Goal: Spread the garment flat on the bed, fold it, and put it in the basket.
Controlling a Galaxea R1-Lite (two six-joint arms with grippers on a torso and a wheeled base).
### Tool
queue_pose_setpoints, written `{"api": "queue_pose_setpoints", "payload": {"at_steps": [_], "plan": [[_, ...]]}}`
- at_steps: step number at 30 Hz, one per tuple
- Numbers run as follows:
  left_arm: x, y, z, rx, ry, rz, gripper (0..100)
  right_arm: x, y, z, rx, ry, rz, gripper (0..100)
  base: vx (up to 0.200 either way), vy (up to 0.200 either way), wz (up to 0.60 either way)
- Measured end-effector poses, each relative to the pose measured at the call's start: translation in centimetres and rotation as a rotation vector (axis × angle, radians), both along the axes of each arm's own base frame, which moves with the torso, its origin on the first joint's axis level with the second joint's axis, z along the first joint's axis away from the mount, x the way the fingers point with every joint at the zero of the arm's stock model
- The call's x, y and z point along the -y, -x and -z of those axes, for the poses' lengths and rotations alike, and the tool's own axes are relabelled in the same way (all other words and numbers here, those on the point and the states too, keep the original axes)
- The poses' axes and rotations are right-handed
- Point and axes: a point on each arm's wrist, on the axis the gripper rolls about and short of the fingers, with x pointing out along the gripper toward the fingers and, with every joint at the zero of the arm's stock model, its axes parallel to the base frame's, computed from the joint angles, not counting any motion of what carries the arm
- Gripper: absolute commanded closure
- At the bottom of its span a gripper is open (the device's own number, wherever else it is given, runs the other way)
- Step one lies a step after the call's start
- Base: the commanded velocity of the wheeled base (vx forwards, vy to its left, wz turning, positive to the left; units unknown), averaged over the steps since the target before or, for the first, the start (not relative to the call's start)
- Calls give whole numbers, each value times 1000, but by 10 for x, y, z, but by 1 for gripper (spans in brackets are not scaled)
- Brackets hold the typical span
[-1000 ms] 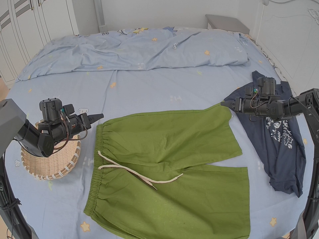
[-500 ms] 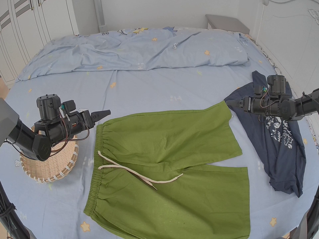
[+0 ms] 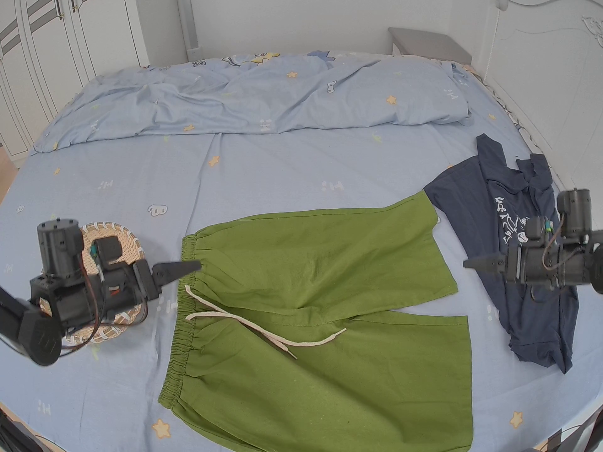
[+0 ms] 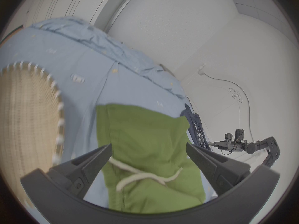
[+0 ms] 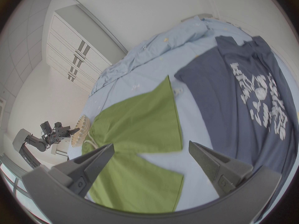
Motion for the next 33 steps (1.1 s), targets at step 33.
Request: {"api": "queue_pose_setpoints", "payload": {"at_steps": [33], "plan": [[-31, 101, 92, -470, -20, 102, 0, -2, 184, 65, -169, -70, -7, 0, 0, 0, 0]]}}
